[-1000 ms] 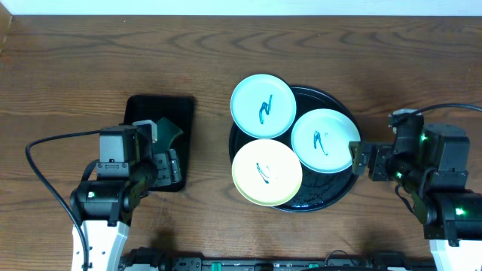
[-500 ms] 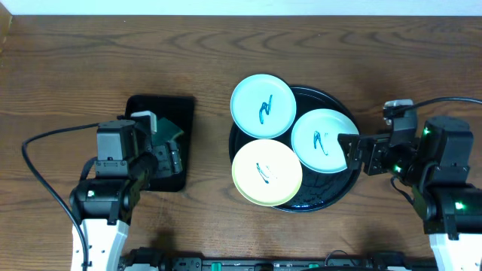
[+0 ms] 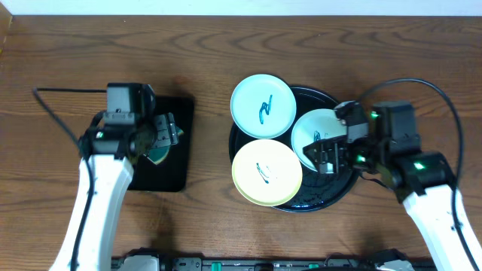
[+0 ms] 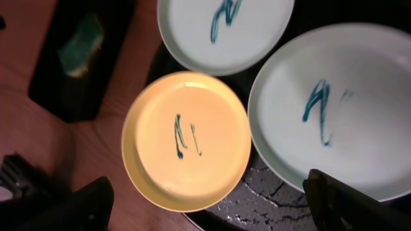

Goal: Clean dirty plates on tray and stack at the side

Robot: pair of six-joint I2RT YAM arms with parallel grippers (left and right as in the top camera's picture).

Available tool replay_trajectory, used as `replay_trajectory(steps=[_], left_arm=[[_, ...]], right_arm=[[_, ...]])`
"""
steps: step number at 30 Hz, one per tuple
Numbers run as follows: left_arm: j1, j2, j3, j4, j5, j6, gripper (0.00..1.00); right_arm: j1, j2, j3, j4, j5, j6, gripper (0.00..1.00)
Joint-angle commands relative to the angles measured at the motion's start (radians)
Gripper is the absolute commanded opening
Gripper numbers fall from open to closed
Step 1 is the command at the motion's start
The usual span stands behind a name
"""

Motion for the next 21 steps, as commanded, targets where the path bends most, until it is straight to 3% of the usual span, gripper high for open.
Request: replay_trajectory(steps=[1,11,21], left_arm=[[0.004,0.082,0.020,0.005,-0.093,0.002,0.79],[0.004,0.309,0.020,0.057,-0.123,0.121,0.78],[0.006,0.515,0.020,0.166,-0.131,0.134,0.78]], right_arm=[[0.047,0.079,0.019,-0.001,0.019,0.031,0.94],[0.180,0.274,0.019,0.015,0.108,0.143,0.84],[0.224,0.351,0.019,0.040,0.125,0.181,0.78]])
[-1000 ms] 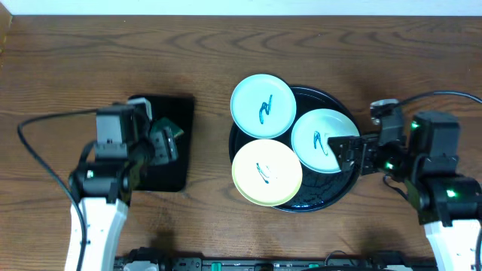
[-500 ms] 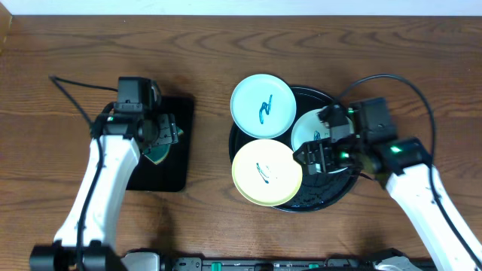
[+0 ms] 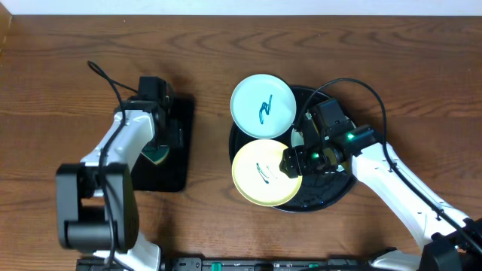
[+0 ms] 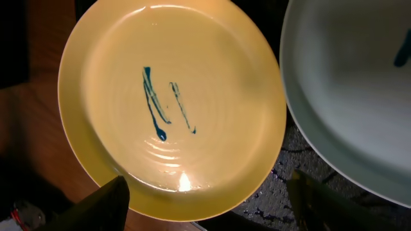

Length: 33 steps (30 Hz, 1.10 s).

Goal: Clean dirty plates on tray and stack at the side

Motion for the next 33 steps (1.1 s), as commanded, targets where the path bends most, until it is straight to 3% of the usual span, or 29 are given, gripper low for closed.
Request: replay_trajectory(steps=[1,2,7,8,15,16,17,18,19,33], left_arm=[[0.005,0.068,0.019,0.005,-0.016,0.021,0.78],[0.005,0.079,0.019,0.004,-0.016,0.021,0.75],[0.005,0.081,0.020,-0.030,-0.016,0.012,0.08],[0.005,0.073,0.020,-0.035,-0.016,-0.001,0.07],[0.005,-0.059,0.020,-0.059,-0.016,-0.044,0.07],[0.005,-0.082,0.020,-0.059,-0.016,-0.044,0.16],[0.005,-0.101,0.020,-0.059,-0.016,-0.044,0.31],[0.005,-0.119,0.020,-0.060,-0.016,-0.045,0.53],[0.005,-0.135,0.020,-0.060,-0.016,-0.045,0.64],[0.005,-0.105,-0.014,-0.075,0.002,-0.086,0.70]], right_arm=[[0.009,0.005,0.019,0.002,0.033,0.039,0.78],[0.009,0.005,0.019,0.002,0.038,0.040,0.78],[0.009,0.005,0.019,0.002,0.041,0.041,0.78],[0.009,0.005,0.019,0.002,0.041,0.041,0.79],[0.009,0.005,0.019,0.002,0.041,0.041,0.79],[0.009,0.005,0.019,0.002,0.041,0.041,0.79],[0.009,0.005,0.019,0.002,0.041,0.041,0.79],[0.009,0.005,0.019,0.002,0.041,0.041,0.79],[0.009,0.005,0.019,0.002,0.041,0.041,0.79],[0.011,0.005,0.019,0.002,0.041,0.041,0.80]])
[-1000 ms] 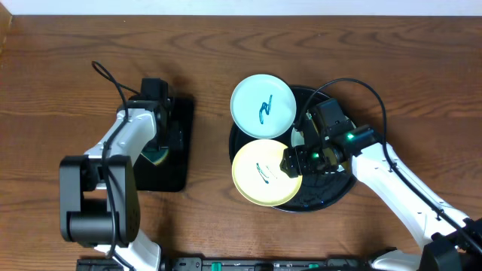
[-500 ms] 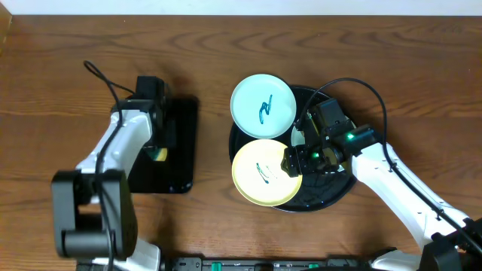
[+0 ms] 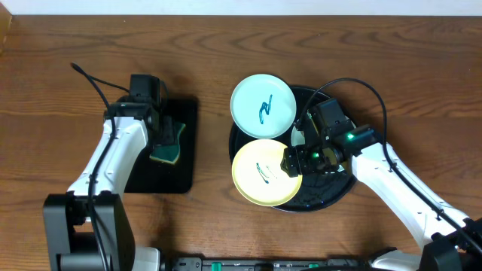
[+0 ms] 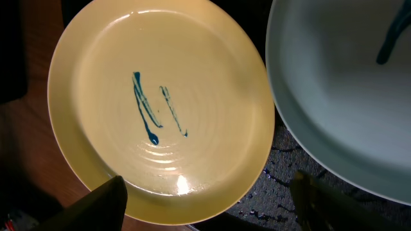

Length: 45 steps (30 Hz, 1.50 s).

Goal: Clean dirty plates on tray and stack at the side

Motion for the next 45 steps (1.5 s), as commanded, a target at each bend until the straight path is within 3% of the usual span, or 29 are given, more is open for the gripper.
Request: replay_trajectory(steps=[1,16,19,20,21,26,35,37,38,45], left_arm=[[0.000,0.040,-0.018,0.008,0.034,-0.025,0.69],[0.000,0.192,-0.018,0.087,0.093,-0.025,0.69],[0.000,0.201,-0.018,0.083,0.092,-0.024,0.54],[0.000,0.201,-0.018,0.083,0.092,-0.025,0.38],[0.000,0.200,-0.018,0.084,0.092,-0.024,0.31],[0.000,0.195,-0.018,0.071,0.092,-0.024,0.08],[0.000,0.100,-0.005,0.050,0.057,-0.024,0.08],[0.000,0.079,-0.005,0.047,0.058,-0.024,0.46],[0.000,0.071,-0.005,0.045,0.058,-0.024,0.54],[0.000,0.068,-0.005,0.014,0.058,-0.024,0.54]], right_arm=[[0.010,0.005,0.019,0.002,0.010,0.017,0.80],[0.011,0.005,0.019,0.000,0.010,0.017,0.81],[0.011,0.005,0.019,-0.002,0.010,0.017,0.81],[0.011,0.005,0.019,-0.003,0.010,0.017,0.81],[0.011,0.005,0.019,-0.002,0.010,0.017,0.81],[0.011,0.005,0.019,-0.002,0.010,0.017,0.81],[0.011,0.005,0.019,-0.002,0.011,0.017,0.81],[0.011,0.005,0.019,-0.002,0.011,0.017,0.81],[0.011,0.005,0.019,-0.002,0.011,0.017,0.82],[0.011,0.005,0.019,-0.003,0.011,0.017,0.82]])
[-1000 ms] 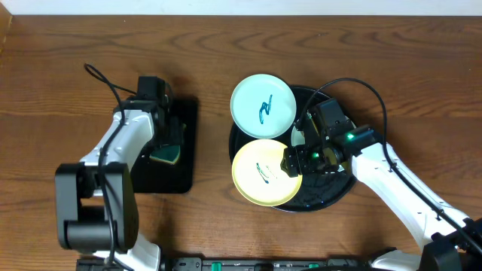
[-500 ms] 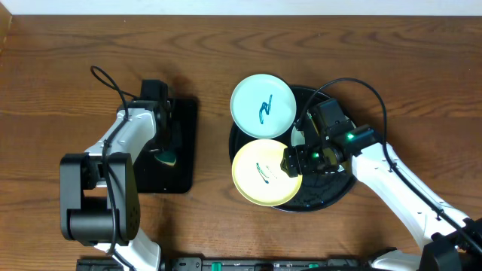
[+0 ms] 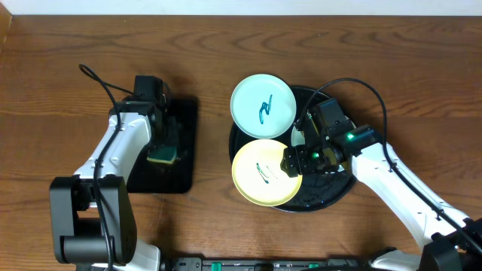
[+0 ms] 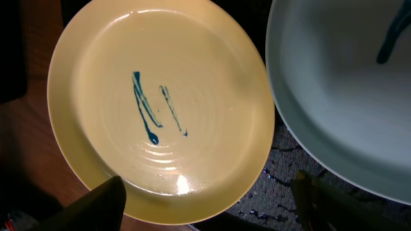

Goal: Clean dirty plates on tray and stack at the side

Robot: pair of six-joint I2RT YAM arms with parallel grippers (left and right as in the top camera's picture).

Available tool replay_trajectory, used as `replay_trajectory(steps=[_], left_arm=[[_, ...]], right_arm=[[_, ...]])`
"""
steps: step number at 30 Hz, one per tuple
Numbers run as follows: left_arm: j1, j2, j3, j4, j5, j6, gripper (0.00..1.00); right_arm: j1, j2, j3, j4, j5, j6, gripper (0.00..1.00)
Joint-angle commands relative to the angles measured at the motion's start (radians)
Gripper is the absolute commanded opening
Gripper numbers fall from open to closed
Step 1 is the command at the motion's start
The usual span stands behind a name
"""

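Observation:
A black tray holds three plates, each streaked with blue: a yellow plate at the front, a light blue plate at the back, and a pale plate mostly hidden under my right arm. My right gripper is open low over the yellow plate's right rim, with one dark finger outside the rim and the other finger over the tray floor. My left gripper sits over a green and yellow sponge; its jaws cannot be made out.
The sponge lies on a black mat at the left. The pale plate crowds the yellow one on the right. Bare wooden table lies between mat and tray and around both.
My left arm has shifted slightly and its gripper is now a little nearer the front, over the sponge. The right gripper and the plates stand as before.
My right gripper first hung open higher up, over the pale plate on the tray's right side. Then it was low at the yellow plate's rim, still open, and has stayed there. My left gripper has remained over the sponge on the mat, changing pose a little.

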Motion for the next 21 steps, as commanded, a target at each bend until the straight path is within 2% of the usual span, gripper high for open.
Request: replay_trajectory(steps=[1,21], left_arm=[[0.000,-0.003,-0.002,-0.015,-0.013,0.002,0.54],[0.000,0.038,-0.013,0.032,-0.031,0.002,0.54]], right_arm=[[0.011,0.005,0.019,-0.002,0.011,0.017,0.82],[0.011,0.005,0.019,-0.011,0.011,0.017,0.82]])
